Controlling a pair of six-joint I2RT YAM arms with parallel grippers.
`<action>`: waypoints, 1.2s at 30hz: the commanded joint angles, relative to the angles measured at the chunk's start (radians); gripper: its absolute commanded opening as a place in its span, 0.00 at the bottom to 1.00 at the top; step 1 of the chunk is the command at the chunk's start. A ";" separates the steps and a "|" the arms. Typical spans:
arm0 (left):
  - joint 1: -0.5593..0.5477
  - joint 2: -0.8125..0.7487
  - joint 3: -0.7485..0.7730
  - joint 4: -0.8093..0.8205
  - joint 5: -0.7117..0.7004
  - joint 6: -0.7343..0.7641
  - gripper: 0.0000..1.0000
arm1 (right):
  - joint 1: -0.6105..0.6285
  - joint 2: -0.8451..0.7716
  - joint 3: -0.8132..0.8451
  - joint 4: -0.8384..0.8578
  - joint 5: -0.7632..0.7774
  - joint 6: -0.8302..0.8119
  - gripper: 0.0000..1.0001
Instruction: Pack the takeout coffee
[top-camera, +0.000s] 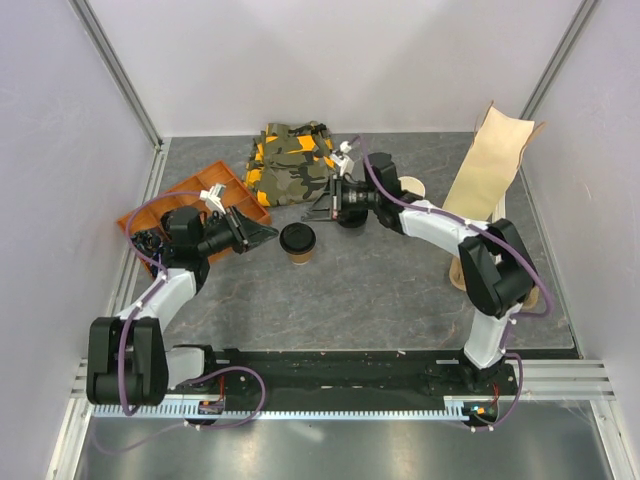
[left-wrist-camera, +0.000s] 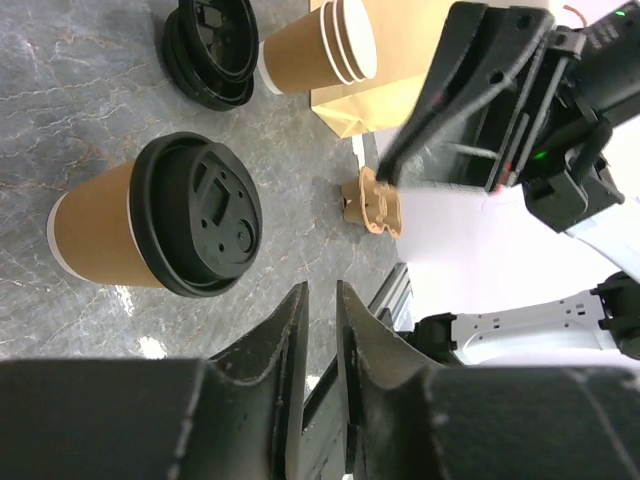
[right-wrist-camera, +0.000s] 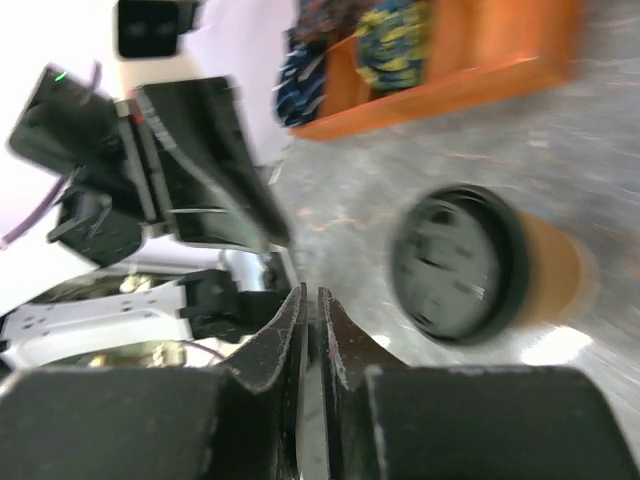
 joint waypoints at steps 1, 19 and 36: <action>0.000 0.050 0.064 0.043 0.036 -0.009 0.21 | 0.064 0.105 0.062 0.088 -0.057 0.117 0.11; -0.064 0.183 0.118 0.049 0.051 0.003 0.06 | 0.075 0.237 0.015 0.094 -0.025 0.106 0.00; -0.081 0.382 0.181 -0.196 -0.077 0.124 0.02 | 0.067 0.254 0.024 -0.017 0.023 0.060 0.00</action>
